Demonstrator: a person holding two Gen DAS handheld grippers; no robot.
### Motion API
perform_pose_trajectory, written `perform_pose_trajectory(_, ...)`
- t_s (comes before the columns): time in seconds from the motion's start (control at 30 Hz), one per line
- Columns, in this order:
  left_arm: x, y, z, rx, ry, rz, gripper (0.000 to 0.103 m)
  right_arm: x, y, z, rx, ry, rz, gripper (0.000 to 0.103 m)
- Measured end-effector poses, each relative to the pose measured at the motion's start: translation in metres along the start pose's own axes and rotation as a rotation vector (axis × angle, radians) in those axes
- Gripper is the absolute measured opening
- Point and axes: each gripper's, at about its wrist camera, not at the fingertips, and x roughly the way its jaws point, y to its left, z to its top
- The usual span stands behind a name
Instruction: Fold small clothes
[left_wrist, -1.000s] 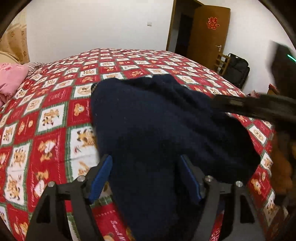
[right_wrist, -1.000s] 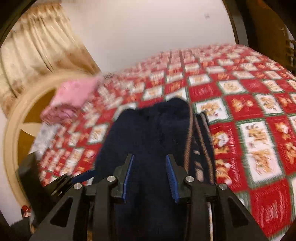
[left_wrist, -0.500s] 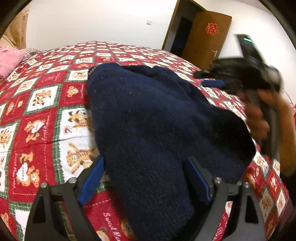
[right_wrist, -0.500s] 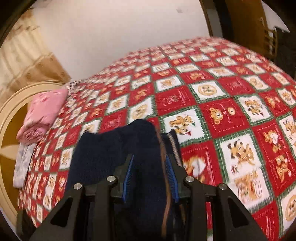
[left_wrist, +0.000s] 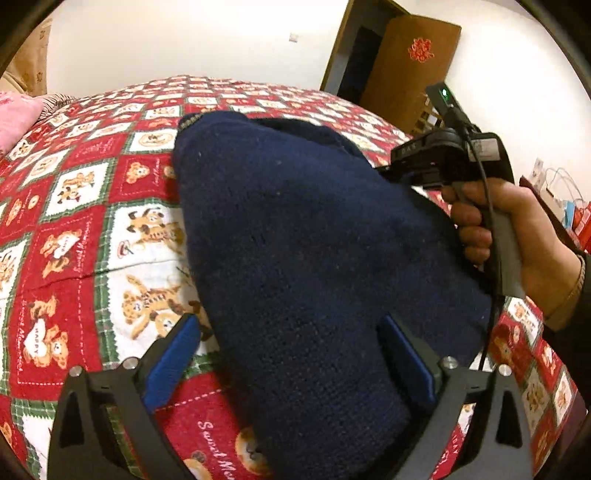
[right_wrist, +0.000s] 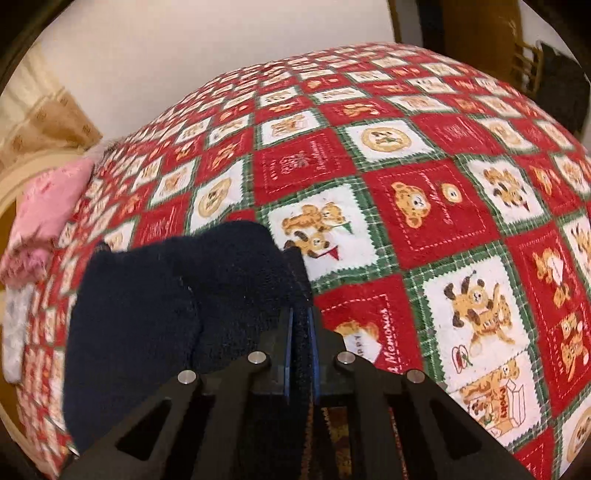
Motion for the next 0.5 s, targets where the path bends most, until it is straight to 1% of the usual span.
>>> perform_pose_trajectory(0.07,0.002,0.003,-0.001,-0.019,0.017,-0.009,0.101,-0.012,0.006,-0.004,-0.039,-0.03,0.0,0.01)
perform_pose_trajectory(0.13,0.001,0.006,-0.001,-0.029,0.013,-0.018,0.101,-0.036,0.01,-0.012,-0.071,-0.078,-0.02,0.011)
perform_pose_trajectory(0.17,0.0,0.006,-0.001,-0.031,0.011,-0.016,0.101,-0.049,0.012,-0.018,-0.081,-0.101,-0.003,0.011)
perform_pose_trajectory(0.23,0.0,0.005,-0.002,-0.029,0.012,-0.013,0.101,-0.077,0.017,-0.035,-0.113,-0.143,0.069,0.011)
perform_pose_trajectory(0.3,0.0,0.005,-0.003,-0.028,0.012,-0.013,0.101,-0.095,0.025,-0.055,-0.165,-0.164,0.117,0.011)
perform_pose_trajectory(0.37,0.0,0.004,-0.003,-0.029,0.014,-0.014,0.101,-0.101,0.033,-0.076,-0.208,-0.141,0.147,0.013)
perform_pose_trajectory(0.43,0.0,0.004,-0.003,-0.029,0.015,-0.013,0.101,-0.098,0.034,-0.102,-0.224,-0.103,0.158,0.014)
perform_pose_trajectory(0.47,0.0,0.004,-0.003,-0.03,0.015,-0.014,0.101,-0.097,0.034,-0.111,-0.237,-0.092,0.144,0.014)
perform_pose_trajectory(0.5,0.0,0.004,-0.003,-0.032,0.016,-0.015,0.101,-0.093,0.032,-0.124,-0.253,-0.084,0.112,0.014)
